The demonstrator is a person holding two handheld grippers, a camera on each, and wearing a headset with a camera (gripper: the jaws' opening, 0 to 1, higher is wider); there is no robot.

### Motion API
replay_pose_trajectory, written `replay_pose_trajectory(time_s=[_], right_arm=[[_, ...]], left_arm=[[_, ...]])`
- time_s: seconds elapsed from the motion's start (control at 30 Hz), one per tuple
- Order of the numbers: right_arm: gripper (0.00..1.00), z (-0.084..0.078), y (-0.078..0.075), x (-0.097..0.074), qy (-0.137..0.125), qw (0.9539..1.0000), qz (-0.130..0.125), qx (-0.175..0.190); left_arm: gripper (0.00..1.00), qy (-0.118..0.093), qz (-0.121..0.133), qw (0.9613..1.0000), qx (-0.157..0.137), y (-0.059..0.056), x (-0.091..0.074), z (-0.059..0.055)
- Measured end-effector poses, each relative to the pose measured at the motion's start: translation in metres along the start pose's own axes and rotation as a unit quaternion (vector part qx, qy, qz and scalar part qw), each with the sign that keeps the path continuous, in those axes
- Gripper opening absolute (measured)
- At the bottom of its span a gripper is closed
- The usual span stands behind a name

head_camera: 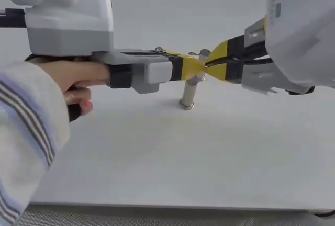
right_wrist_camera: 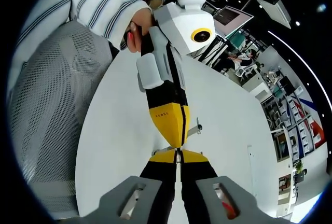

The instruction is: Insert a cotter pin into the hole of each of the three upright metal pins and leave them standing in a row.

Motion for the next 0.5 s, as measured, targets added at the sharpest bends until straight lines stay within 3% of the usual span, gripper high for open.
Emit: replay_pose_trajectory(time_s=[0.5], right_arm=[[0.00, 0.0039, 0.0014, -0.0015, -0.004, 1.0000, 0.002, -0.002]], left_arm=[[0.00, 0.008, -0.001, 0.9999, 0.008, -0.0025, -0.0011, -0.0014]])
Point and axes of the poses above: the centre of the closed fingertips' face, and the gripper's own axes: x roughly forward along the fingers, y roughly to its left, z roughly out of its top, the point moved 6 cm from there along -x, roughly backward along the fingers, and after that the axes turned 7 degrees about x, right-handed, at the moved point
